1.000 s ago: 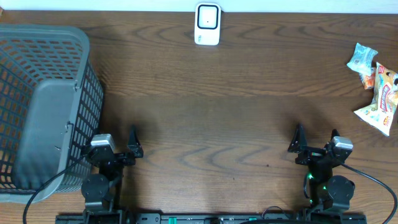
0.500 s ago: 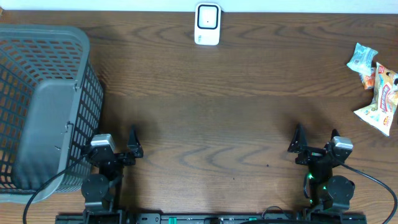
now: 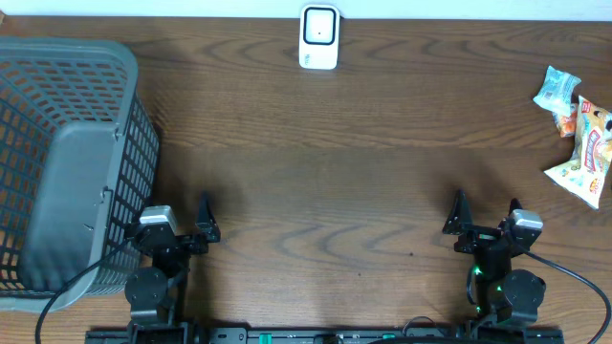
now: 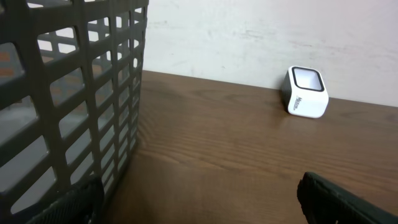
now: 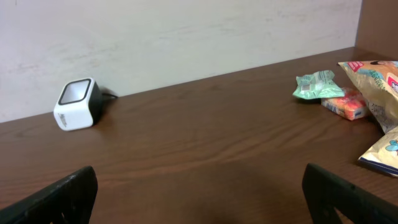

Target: Scan the item barcode

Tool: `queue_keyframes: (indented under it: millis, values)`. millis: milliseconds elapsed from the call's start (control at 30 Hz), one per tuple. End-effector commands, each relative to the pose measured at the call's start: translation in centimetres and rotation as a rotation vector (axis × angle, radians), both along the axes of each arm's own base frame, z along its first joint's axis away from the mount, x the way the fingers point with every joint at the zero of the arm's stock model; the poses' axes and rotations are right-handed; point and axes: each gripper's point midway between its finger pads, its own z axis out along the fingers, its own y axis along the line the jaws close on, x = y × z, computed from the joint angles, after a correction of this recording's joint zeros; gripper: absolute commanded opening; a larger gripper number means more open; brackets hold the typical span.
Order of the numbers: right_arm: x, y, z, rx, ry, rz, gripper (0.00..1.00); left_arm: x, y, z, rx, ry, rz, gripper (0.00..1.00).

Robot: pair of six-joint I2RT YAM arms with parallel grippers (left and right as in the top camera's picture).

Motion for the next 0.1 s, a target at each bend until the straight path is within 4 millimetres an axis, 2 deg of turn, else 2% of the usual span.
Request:
queue_keyframes:
  millis: [0,67]
  values:
    - [0.01,0.11,-0.16,0.014,0.003,0.003,0.99,-0.07,0.23,-1.49,-0.01,0.04,0.012,0.98]
    - [0.01,0.11,-0.16,0.014,0.003,0.003,0.99,-0.07,0.23,-1.5,-0.01,0.04,0.012,0.98]
